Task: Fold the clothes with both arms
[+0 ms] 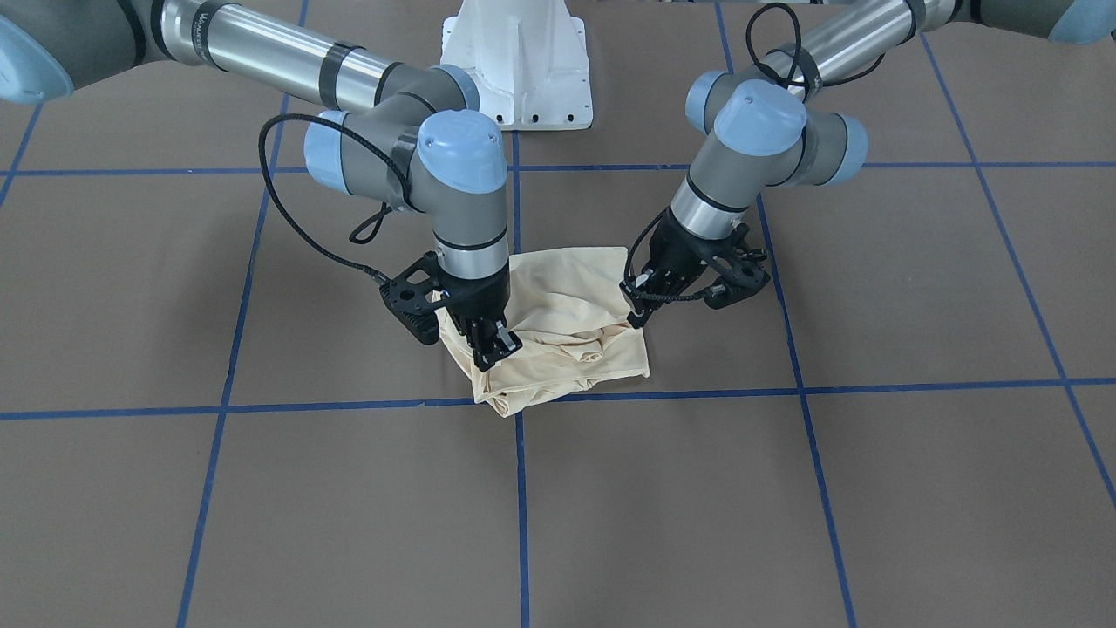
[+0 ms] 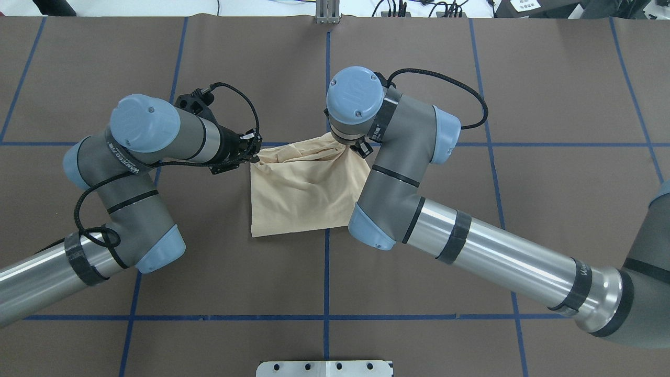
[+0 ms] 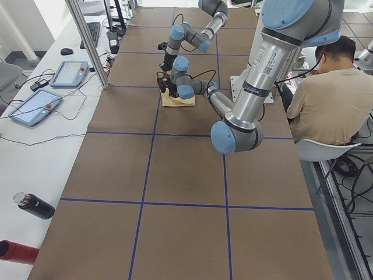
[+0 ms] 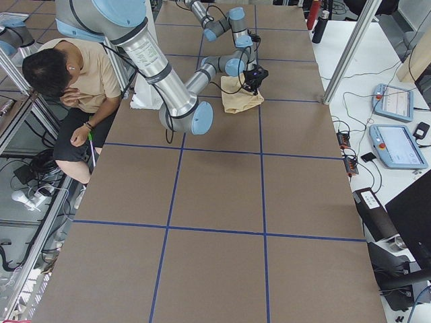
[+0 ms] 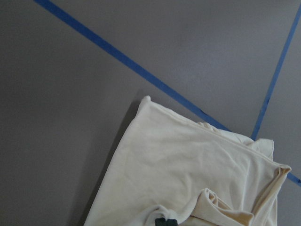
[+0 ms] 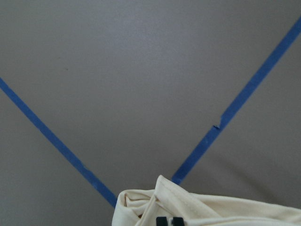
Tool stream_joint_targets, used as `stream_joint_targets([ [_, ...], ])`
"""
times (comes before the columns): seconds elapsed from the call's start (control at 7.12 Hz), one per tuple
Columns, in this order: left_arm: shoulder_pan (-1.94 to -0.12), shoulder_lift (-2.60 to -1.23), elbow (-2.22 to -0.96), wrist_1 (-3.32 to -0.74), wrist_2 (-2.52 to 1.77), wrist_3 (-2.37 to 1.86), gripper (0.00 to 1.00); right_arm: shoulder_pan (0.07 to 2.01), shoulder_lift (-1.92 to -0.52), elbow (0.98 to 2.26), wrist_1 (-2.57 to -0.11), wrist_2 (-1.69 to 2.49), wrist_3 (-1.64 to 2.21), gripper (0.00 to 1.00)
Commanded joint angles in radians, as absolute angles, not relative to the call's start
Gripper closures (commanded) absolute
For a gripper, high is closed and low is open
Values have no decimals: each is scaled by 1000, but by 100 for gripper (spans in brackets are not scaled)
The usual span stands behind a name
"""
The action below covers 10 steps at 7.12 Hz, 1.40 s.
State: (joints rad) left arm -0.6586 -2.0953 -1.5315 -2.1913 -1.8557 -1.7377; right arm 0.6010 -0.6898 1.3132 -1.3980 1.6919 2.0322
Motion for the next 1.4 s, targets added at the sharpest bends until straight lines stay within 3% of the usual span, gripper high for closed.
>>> stream_joint_targets([
  [0.0, -724, -2120, -1379, -2322, -1833, -1607, 57, 644, -640, 1174, -1339, 1715, 1938, 2],
  [0.14, -738, -2120, -1379, -2322, -1833, -1551, 36, 670, -623, 1149, -1339, 1720, 1909, 0],
  [0.7, -781, -2106, -1397, -2312, -1841, -1441, 35, 782, -670, 1170, -1342, 1843, 1697, 0],
  [1.26, -932, -1998, -1476, -2318, -1967, -1046, 35, 971, -950, 1397, -1351, 2025, 1252, 0],
])
